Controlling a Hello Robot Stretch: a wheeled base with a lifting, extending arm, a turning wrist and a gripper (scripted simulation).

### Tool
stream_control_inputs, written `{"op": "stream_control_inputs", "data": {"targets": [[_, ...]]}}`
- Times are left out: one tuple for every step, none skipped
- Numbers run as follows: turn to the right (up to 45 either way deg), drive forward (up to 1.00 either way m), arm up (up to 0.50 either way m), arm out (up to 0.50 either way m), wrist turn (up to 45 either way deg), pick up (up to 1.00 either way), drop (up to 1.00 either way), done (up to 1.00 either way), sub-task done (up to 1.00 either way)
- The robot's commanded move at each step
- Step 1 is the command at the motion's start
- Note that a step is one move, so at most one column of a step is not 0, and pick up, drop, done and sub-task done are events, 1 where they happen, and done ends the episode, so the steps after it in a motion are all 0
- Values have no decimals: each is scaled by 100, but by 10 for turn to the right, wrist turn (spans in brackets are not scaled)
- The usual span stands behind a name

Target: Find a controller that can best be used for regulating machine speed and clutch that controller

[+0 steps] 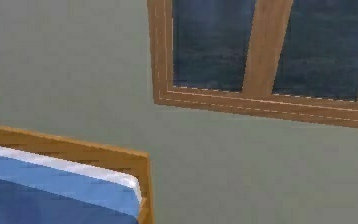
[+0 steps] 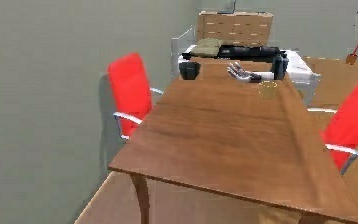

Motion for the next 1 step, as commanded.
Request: {"op": "stream_control_inputs", "data": {"targets": [[0, 45, 0, 0, 0, 0, 0, 0, 0]]}}
